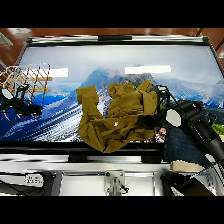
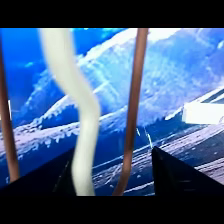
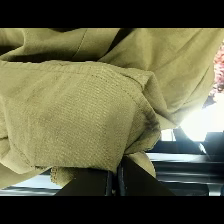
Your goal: Fold the shirts.
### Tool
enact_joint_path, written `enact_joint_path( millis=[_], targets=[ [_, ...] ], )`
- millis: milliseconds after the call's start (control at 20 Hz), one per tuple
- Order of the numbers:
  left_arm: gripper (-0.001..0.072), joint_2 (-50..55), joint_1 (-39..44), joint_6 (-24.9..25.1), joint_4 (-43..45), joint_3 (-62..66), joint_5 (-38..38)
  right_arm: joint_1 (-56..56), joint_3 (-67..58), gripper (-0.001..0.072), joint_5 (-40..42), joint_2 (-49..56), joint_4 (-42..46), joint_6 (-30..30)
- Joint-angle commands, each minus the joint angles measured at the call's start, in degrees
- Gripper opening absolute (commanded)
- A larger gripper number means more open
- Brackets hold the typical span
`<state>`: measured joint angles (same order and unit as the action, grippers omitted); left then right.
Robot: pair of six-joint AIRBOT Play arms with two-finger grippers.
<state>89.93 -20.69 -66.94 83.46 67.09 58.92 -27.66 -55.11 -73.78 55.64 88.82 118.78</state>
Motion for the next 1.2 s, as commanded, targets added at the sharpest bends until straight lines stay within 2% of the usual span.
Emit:
enact_joint_path(
  millis=[0,50,150,450,600,650,700,750,1150],
  targets=[
    [0.0492,0.5,0.0,1.8,-1.9,0.0,0.2,-0.1,0.0,0.0065,0.0,0.0,0.2,0.2],
    [0.0431,0.6,-0.1,1.8,-1.9,0.0,0.2,-0.1,0.0,0.0065,0.0,0.0,0.2,0.2],
    [0.0397,0.6,-0.1,1.8,-1.9,0.0,0.2,-0.1,0.0,0.0065,0.0,0.0,0.2,0.2],
    [0.0373,0.7,-0.1,1.8,-1.0,0.0,1.7,-0.1,0.0,0.0065,0.0,0.0,0.7,0.2],
    [0.0262,0.7,0.0,1.8,-0.8,0.0,2.0,-0.1,0.0,0.0065,0.0,0.0,1.7,0.2],
    [0.0205,0.7,0.0,1.8,-0.8,0.0,1.9,-0.1,0.0,0.0065,0.0,0.0,1.7,0.2],
    [0.0075,0.7,0.0,1.8,-0.8,0.1,1.9,-0.1,0.0,0.0065,0.0,0.0,1.7,0.2],
    [0.0051,0.7,0.0,1.8,-0.8,0.4,1.9,-0.1,0.0,0.0065,0.0,0.0,1.7,0.2],
    [0.0049,-2.9,0.4,-0.3,-1.4,6.9,3.0,0.0,0.0,0.0065,0.1,0.0,2.5,0.2]
  ],
)
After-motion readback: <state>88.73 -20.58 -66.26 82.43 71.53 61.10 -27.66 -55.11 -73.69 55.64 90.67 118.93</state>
